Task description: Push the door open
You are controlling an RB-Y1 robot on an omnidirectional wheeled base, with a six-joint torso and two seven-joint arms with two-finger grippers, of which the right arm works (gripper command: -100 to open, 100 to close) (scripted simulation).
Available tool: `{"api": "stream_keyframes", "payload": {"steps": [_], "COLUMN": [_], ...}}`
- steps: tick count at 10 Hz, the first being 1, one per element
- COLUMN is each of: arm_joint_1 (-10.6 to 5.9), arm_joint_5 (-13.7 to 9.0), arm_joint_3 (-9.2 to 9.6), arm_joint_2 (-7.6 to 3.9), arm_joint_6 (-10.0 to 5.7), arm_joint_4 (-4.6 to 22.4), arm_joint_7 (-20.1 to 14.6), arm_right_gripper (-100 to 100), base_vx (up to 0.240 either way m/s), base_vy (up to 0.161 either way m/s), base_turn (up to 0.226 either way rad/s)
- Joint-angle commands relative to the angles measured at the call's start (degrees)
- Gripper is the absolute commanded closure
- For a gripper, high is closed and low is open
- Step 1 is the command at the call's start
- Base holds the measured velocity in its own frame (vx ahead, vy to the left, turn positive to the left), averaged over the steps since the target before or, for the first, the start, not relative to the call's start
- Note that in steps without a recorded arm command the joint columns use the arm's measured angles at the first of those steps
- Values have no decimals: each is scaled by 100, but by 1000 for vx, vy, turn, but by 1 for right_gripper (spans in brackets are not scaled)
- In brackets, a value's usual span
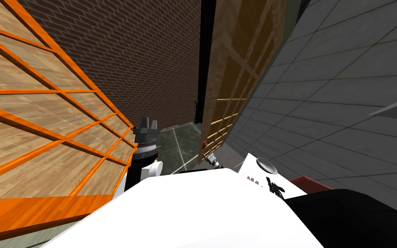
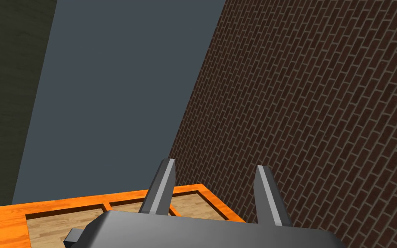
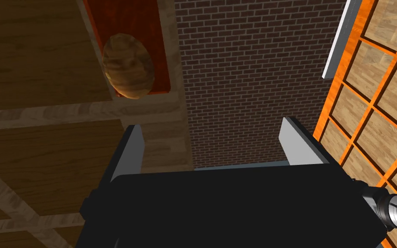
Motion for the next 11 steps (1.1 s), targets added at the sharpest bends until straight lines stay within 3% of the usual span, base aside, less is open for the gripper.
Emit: {"api": "stream_keyframes", "payload": {"steps": [1, 2, 3, 11], "arm_joint_1": [45, 88, 62, -175], "arm_joint_5": [29, 49, 33, 43], "arm_joint_3": [-38, -65, -53, 66], "arm_joint_2": [-92, -159, -115, 182], "arm_joint_6": [-36, -52, -67, -73], "arm_joint_4": [117, 192, 178, 106], "arm_joint_7": [76, 121, 111, 139], "arm_right_gripper": [-100, -100, -100, -100], "base_vx": [-71, -73, -41, 115], "base_vy": [-236, -269, -127, 165], "base_turn": [-32, -30, 9, 41]}}
